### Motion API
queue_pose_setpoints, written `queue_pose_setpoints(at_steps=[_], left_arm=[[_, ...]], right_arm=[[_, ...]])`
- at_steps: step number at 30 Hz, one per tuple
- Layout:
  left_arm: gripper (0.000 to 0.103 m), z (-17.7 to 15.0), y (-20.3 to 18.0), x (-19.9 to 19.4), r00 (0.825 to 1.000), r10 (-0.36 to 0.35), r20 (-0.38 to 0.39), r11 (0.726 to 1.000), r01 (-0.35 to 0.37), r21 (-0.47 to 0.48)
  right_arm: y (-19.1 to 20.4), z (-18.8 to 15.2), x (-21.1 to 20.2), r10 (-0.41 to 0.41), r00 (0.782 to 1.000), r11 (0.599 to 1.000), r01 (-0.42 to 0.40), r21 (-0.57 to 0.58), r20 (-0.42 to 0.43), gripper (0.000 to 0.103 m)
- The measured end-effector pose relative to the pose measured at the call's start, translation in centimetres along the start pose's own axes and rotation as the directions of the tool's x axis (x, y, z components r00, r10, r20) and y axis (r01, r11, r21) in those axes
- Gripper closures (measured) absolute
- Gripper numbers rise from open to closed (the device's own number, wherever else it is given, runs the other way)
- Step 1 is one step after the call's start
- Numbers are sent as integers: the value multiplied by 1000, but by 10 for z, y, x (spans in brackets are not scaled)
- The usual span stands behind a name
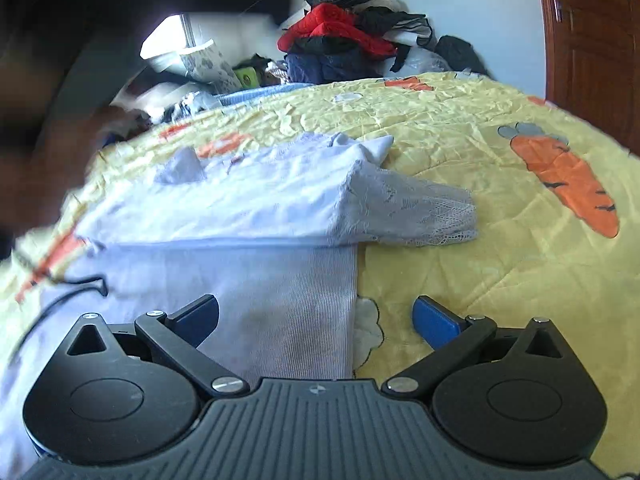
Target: Fold small clothes
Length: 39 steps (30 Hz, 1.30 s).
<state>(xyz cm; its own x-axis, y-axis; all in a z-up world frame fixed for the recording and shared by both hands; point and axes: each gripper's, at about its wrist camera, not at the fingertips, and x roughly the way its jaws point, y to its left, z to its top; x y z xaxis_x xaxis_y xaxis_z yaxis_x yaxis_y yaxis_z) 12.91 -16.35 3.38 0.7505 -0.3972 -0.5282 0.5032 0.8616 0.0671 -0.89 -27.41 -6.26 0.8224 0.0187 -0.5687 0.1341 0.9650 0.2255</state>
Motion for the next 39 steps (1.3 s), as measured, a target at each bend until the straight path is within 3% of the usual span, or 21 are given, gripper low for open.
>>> queue_pose_setpoints(at_steps=[3, 6, 8, 10, 12, 16, 17, 20, 22, 25, 26, 27, 28, 30, 31, 33, 35, 39], left_arm=[[17, -22, 26, -3, 993, 118, -11, 993, -118, -2], [17, -38, 46, -5, 988, 144, -47, 987, -147, -60], [17, -45, 56, -5, 988, 141, -66, 985, -147, -96], [17, -50, 64, -8, 987, 141, -77, 982, -149, -115], [17, -54, 69, -9, 986, 142, -83, 981, -151, -120], [17, -62, 72, -11, 985, 157, -75, 978, -166, -125], [17, -61, 71, -10, 984, 164, -71, 977, -172, -129], [17, -60, 73, -13, 981, 188, -51, 970, -194, -146], [17, -59, 76, -17, 976, 216, -33, 962, -218, -164], [15, -58, 83, -22, 966, 258, -4, 945, -254, -205], [10, -58, 85, -21, 964, 265, -11, 942, -261, -213], [8, -59, 88, -20, 963, 270, -22, 938, -268, -218], [7, -60, 89, -18, 961, 274, -33, 936, -274, -222], [7, -64, 92, -15, 960, 273, -58, 933, -279, -228], [7, -65, 94, -13, 961, 268, -71, 933, -277, -230], [7, -69, 95, -9, 961, 260, -97, 932, -275, -234], [7, -71, 96, -7, 961, 256, -107, 933, -274, -234], [7, -71, 98, -5, 955, 271, -119, 932, -291, -215]], right_arm=[[-22, 13, 5, 82, 997, 989, -83, 123, 12, 1], [-46, 26, 17, 197, 980, 932, -199, 302, 38, 2], [-60, 32, 27, 234, 969, 878, -244, 411, 75, 13], [-70, 35, 32, 204, 974, 848, -228, 478, 102, 36], [-77, 35, 35, 147, 980, 817, -197, 542, 134, 45], [-95, 36, 50, 104, 982, 744, -181, 643, 155, 90], [-97, 38, 55, 103, 983, 739, -179, 650, 153, 91], [-96, 50, 62, 123, 982, 755, -186, 628, 143, 94], [-87, 71, 57, 133, 974, 797, -215, 565, 182, 95], [-68, 105, 28, 127, 936, 890, -254, 380, 328, 95], [-63, 113, 18, 128, 916, 915, -257, 311, 379, 95], [-60, 118, 11, 133, 899, 930, -258, 261, 417, 95], [-61, 122, 8, 123, 896, 942, -240, 234, 427, 95], [-70, 123, 18, 66, 932, 954, -163, 250, 355, 95], [-77, 120, 30, 35, 958, 953, -117, 278, 283, 95], [-94, 107, 56, -2, 991, 936, -46, 350, 136, 94], [-105, 91, 72, -2, 998, 908, -24, 417, 62, 94], [-103, 77, 81, 0, 999, 896, -24, 443, 54, 89]])
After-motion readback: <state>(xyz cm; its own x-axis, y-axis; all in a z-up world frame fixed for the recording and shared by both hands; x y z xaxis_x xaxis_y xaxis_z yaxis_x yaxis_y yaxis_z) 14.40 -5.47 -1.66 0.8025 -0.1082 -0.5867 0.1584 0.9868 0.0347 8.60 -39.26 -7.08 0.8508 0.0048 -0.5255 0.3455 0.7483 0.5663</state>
